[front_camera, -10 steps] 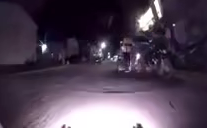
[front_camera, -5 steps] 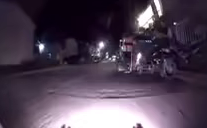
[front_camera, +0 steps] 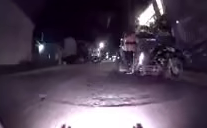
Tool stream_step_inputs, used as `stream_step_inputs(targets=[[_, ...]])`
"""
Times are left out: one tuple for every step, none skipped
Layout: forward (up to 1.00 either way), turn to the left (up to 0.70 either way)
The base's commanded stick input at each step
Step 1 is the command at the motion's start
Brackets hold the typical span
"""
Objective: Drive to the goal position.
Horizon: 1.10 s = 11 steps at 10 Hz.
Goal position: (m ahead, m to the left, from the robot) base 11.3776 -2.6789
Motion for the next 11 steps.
stream_step_inputs(targets=[[0.60, 0.00], [0.60, 0.00], [0.60, -0.12], [0.60, -0.15], [0.60, -0.15], [0.60, -0.15], [0.60, -0.15], [0.60, -0.15], [0.60, -0.15], [0.60, -0.15], [0.60, -0.07]])
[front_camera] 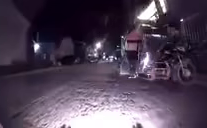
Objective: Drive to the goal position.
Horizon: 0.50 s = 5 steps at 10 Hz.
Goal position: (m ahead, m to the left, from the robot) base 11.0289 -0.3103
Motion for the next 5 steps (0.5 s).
stream_step_inputs(targets=[[0.60, 0.00], [0.60, 0.00], [0.60, 0.00], [0.60, 0.00], [0.60, 0.00]])
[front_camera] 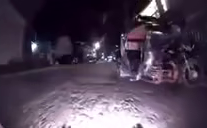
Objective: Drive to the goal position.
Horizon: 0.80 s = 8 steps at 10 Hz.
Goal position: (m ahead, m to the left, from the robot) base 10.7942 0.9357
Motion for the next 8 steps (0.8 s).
stream_step_inputs(targets=[[0.60, 0.00], [0.60, 0.00], [0.60, 0.00], [0.60, 0.00], [0.60, 0.00], [0.60, 0.00], [0.60, 0.00], [0.60, 0.00]])
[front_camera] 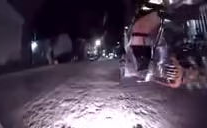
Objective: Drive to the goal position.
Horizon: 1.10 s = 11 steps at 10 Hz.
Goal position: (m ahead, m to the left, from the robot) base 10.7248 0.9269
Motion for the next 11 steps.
stream_step_inputs(targets=[[0.60, 0.00], [0.60, 0.00], [0.60, 0.00], [0.60, 0.00], [0.60, 0.00], [0.60, 0.00], [0.60, -0.04], [0.60, -0.11], [0.60, -0.15], [0.60, -0.15], [0.60, -0.15]])
